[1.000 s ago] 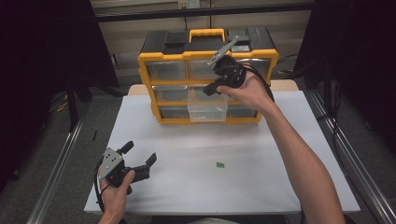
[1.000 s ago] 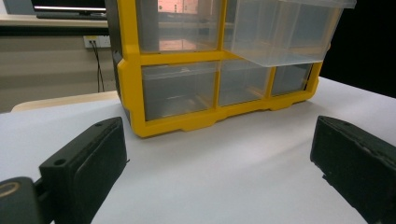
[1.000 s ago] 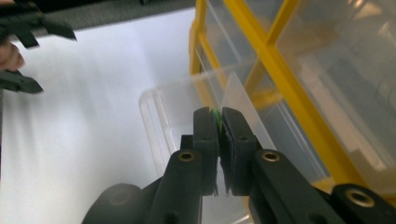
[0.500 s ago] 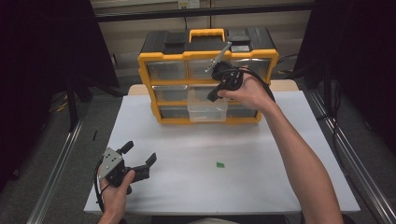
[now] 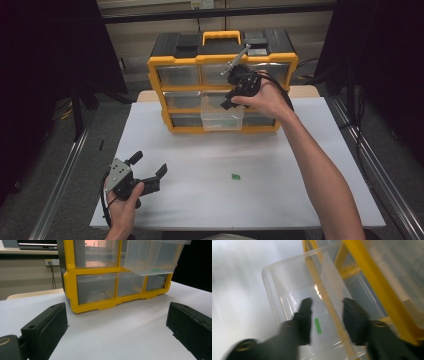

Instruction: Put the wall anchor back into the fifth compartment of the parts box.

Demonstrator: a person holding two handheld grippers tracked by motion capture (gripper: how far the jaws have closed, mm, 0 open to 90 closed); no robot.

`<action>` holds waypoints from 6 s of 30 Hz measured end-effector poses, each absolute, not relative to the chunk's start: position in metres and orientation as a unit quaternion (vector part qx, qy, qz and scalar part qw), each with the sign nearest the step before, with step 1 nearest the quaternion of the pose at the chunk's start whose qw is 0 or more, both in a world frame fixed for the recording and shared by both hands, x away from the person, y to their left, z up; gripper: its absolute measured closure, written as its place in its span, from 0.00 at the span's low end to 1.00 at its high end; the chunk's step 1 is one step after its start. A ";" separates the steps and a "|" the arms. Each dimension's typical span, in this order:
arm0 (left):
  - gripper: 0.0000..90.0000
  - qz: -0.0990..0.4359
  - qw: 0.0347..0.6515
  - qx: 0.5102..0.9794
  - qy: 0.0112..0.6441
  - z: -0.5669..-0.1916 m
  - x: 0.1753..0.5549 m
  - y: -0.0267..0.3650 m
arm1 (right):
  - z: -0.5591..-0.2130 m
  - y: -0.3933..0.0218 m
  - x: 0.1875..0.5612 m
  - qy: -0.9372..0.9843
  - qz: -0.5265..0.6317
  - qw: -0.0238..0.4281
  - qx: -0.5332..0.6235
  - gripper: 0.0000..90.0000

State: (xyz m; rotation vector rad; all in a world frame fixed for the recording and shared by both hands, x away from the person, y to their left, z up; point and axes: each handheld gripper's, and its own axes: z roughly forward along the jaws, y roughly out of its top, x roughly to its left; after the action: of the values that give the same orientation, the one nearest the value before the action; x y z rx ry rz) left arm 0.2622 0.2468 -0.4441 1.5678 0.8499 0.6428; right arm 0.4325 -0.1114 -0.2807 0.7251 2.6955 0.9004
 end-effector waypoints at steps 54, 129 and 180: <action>0.04 0.278 0.583 0.674 0.359 -0.443 0.261 0.244 | -0.393 -0.199 0.318 0.767 0.543 0.110 0.325 0.01; 0.04 0.274 0.578 0.679 0.359 -0.444 0.263 0.243 | -0.460 -0.121 0.345 0.952 0.244 -0.019 0.183 0.92; 0.04 0.285 0.585 0.674 0.351 -0.442 0.260 0.241 | -0.360 -0.154 0.324 0.861 0.481 0.030 0.160 0.95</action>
State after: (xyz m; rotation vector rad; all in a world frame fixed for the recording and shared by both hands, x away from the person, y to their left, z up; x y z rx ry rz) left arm 0.2596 0.2411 -0.4417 1.5723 0.8179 0.6651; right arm 0.3238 -0.1541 -0.3598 0.4939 2.6550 1.4827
